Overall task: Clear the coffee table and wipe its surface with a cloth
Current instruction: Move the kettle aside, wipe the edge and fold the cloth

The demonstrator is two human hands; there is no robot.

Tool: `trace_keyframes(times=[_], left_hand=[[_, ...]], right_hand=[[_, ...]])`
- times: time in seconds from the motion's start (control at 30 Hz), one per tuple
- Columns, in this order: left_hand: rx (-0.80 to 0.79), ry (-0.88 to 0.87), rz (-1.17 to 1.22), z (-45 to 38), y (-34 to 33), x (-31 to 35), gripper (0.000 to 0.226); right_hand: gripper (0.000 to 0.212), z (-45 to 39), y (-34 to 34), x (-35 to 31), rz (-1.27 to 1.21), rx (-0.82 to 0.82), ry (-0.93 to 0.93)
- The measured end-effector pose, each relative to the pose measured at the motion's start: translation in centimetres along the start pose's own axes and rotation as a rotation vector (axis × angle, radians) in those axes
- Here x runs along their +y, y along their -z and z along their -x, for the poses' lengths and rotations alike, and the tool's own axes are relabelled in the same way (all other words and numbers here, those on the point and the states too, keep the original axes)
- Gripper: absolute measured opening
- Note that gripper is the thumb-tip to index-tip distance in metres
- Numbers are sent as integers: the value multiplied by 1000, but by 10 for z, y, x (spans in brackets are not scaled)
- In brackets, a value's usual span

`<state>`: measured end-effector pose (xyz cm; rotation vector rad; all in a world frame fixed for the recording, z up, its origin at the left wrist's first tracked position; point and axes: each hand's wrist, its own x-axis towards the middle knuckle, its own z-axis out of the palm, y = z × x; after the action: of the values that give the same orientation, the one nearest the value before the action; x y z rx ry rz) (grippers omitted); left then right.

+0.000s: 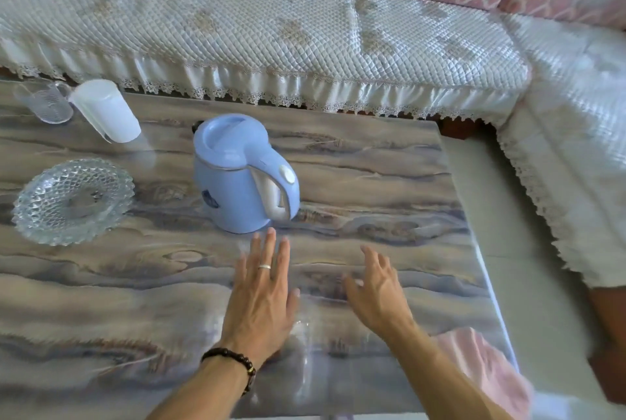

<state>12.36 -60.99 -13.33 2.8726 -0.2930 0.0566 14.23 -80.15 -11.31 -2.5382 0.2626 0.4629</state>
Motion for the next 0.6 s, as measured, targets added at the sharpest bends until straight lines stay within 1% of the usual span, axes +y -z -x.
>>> trace_keyframes(times=[0.13, 0.23, 0.27, 0.33, 0.4, 0.43, 0.5, 0.57, 0.6], left_hand=[[-160, -92, 51, 18, -47, 72, 68], [-271, -114, 111, 29, -75, 129, 63], [-337, -97, 138, 31, -84, 148, 63], [-426, -38, 199, 37, -98, 184, 61], [-460, 11, 262, 43, -108, 213, 56], [-467, 36, 297, 45, -112, 223, 55], [-490, 151, 368, 48, -122, 242, 52], [-510, 282, 431, 47, -129, 251, 43], [-526, 313, 446, 47, -130, 253, 36]], right_hand=[[55, 36, 6, 105, 84, 15, -191], [49, 54, 19, 169, 184, 43, -250], [48, 58, 24, 188, 198, 43, -260], [55, 61, 31, 224, 242, 18, -261], [62, 62, 36, 246, 247, -36, -266], [60, 59, 37, 251, 227, -43, -265], [51, 54, 37, 261, 185, -68, -241], [33, 49, 34, 266, 97, -83, -196], [23, 47, 33, 268, 41, -89, -173]])
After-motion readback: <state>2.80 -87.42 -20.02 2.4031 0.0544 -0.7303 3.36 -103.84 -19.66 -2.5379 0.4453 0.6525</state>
